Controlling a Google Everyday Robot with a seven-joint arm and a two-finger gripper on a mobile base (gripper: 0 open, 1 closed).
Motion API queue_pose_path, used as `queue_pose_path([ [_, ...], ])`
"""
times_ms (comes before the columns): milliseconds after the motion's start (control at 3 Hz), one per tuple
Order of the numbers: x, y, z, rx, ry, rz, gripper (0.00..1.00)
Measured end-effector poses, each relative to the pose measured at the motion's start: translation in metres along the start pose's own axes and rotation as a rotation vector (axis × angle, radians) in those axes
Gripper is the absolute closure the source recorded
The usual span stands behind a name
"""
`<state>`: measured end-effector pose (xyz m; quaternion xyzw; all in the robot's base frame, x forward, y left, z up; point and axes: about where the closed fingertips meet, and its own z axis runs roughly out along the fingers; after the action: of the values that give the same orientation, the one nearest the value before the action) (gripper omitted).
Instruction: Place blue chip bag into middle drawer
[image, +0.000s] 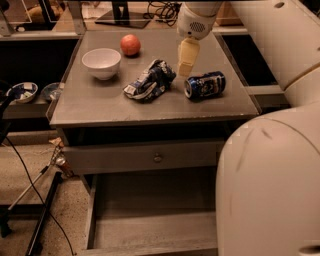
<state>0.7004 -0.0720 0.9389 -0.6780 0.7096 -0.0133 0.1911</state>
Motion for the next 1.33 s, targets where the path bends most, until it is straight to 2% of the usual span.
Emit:
queue_pose_path([
  [333,-0.005,-0.008,0.016,-0.015,-0.028,0.012,0.0],
  [1000,-0.018,-0.022,0.058,-0.08,-0.065,0.02,0.0],
  [1333,-0.021,-0.028,0.061,-0.064,-0.075,0.02,0.0],
])
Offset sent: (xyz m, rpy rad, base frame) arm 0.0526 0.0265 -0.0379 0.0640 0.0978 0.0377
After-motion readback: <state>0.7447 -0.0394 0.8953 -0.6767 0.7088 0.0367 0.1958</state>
